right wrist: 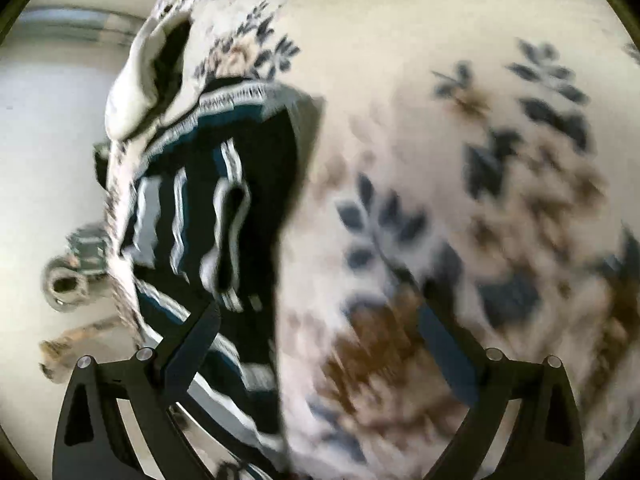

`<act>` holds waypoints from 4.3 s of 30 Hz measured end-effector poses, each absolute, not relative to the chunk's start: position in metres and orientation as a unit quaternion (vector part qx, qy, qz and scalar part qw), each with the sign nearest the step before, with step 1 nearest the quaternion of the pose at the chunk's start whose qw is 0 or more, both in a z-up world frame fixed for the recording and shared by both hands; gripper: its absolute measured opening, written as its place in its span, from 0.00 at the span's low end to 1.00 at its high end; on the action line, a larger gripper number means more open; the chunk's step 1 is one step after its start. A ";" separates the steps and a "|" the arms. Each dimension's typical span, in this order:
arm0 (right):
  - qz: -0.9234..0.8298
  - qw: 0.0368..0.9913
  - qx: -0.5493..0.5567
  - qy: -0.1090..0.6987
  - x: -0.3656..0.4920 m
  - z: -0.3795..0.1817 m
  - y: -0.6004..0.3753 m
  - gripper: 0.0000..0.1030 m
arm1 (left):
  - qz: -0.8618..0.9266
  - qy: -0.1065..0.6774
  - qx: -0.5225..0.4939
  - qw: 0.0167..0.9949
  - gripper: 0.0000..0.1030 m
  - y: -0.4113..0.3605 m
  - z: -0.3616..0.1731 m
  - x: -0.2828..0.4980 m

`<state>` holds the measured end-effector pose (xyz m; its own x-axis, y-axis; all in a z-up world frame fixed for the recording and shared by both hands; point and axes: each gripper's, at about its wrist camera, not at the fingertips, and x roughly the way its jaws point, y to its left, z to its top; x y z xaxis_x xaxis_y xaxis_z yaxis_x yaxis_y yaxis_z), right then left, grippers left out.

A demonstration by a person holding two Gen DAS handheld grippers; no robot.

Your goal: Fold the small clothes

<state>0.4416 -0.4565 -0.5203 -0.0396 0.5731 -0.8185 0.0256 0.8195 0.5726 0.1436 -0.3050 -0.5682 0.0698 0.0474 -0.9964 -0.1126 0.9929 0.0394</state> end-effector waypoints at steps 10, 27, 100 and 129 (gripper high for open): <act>0.187 0.635 0.292 0.690 0.512 -0.577 -0.411 0.47 | 0.078 0.625 -0.030 0.776 0.07 -0.281 -0.548 0.160; 0.203 0.668 0.137 0.703 0.539 -0.440 -0.300 0.07 | 0.142 0.514 -0.184 0.826 0.06 -0.134 -0.411 0.137; 0.079 0.640 0.240 0.726 0.035 -0.501 -0.112 0.58 | -0.034 0.634 -0.226 0.739 0.52 0.136 -0.506 0.167; 0.026 0.625 0.214 0.751 -0.004 -0.537 -0.112 0.14 | -0.060 0.688 -0.188 0.698 0.23 0.152 -0.528 0.119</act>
<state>-0.0043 -0.1120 -0.5372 -0.1284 0.3538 -0.9265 0.2889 0.9070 0.3063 0.1192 0.1522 -0.5277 0.0448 -0.3427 -0.9384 -0.1754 0.9220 -0.3451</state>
